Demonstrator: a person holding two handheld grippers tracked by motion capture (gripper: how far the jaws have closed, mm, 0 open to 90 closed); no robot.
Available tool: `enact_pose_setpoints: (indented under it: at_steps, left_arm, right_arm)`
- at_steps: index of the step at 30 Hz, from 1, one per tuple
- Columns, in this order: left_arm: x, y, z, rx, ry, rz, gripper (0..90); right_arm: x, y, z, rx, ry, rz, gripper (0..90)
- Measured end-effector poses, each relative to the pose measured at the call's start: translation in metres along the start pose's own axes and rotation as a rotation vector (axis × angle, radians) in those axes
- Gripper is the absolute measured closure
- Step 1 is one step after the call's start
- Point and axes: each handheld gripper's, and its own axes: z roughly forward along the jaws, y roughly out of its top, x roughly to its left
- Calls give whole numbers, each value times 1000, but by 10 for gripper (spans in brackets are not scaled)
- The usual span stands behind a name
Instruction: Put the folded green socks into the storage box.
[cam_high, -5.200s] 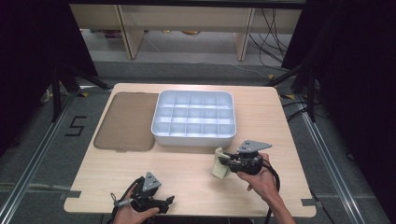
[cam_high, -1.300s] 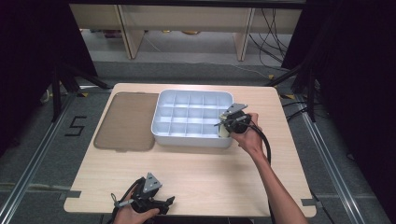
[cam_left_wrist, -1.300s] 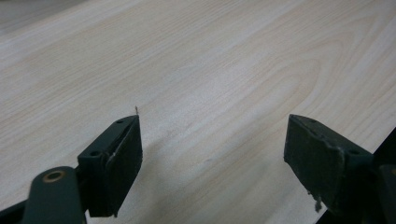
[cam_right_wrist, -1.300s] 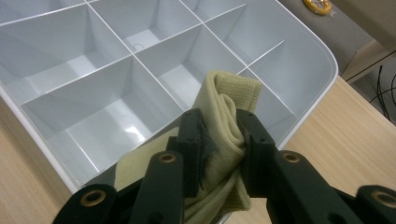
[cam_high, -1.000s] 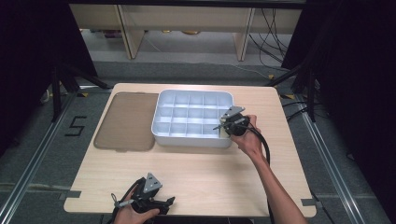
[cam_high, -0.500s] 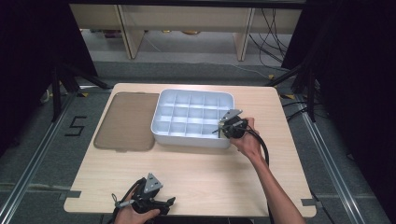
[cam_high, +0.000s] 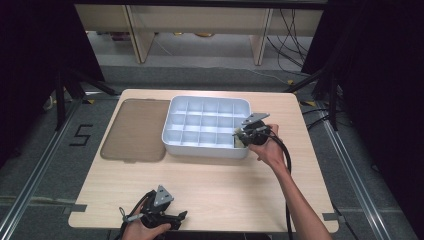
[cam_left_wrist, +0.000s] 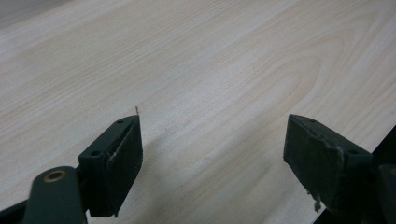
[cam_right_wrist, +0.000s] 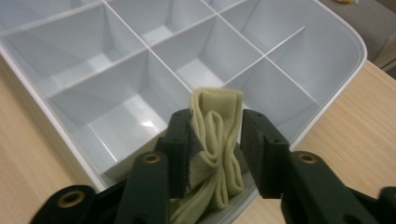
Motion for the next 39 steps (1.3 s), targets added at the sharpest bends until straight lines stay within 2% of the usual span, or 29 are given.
enact_pose_setpoints:
  at_steps: [1,2,3,6,7,8,9,10,11,12,13,15,16,17,21,25,26,27,28,31,37,39]
  left_arm:
    - [-1,0,0,-1,0,-8,193]
    - [0,0,-1,0,1,4,193]
    - [0,0,-1,0,2,4,193]
    - [0,0,-1,0,4,4,193]
    - [-1,0,0,-19,6,-17,193]
    - [0,0,-1,-4,0,0,193]
    - [0,0,0,-7,6,-2,193]
    - [-2,0,1,-23,3,-22,193]
    - [0,0,-1,-2,2,2,193]
    - [0,0,-1,-4,1,0,193]
    - [-1,0,0,-22,9,-22,193]
    - [-1,0,0,-24,10,-23,193]
    - [0,0,-2,0,1,5,193]
    - [0,0,-2,-1,0,5,193]
    - [-1,0,-1,-3,-7,-13,193]
    - [0,0,-2,-1,1,9,193]
    - [-1,0,-1,-3,-4,-11,193]
    - [-1,0,-2,-3,-3,-9,193]
    - [0,1,-2,-1,2,10,193]
    - [0,1,-2,-1,1,8,193]
    - [0,1,-2,-1,4,10,193]
    - [0,1,-2,-4,5,6,194]
  right_arm:
    - [-1,1,-2,-12,8,13,692]
    - [-2,2,-5,-24,17,27,736]
    - [-3,3,-6,-30,20,17,758]
    - [-4,4,-7,-13,22,17,803]
    - [-5,4,-6,-12,18,23,812]
    - [-5,5,-4,4,18,26,822]
    - [-6,5,-1,16,20,31,828]
    - [-6,5,1,29,20,26,831]
    - [-6,5,4,35,15,28,834]
    - [-5,4,5,53,13,30,835]
    - [-5,4,9,67,8,31,836]
    - [-4,4,13,106,8,34,841]
    - [-5,4,16,110,13,43,844]
    - [-4,4,17,123,14,56,845]
    - [-3,6,21,160,17,58,849]
    - [-1,6,27,203,31,56,851]
    - [-1,5,28,212,32,54,850]
    - [0,5,29,220,37,55,851]
    - [0,5,30,219,38,52,850]
    - [0,5,28,217,45,60,849]
    - [-4,6,17,146,50,74,841]
    - [-6,6,11,127,59,92,839]
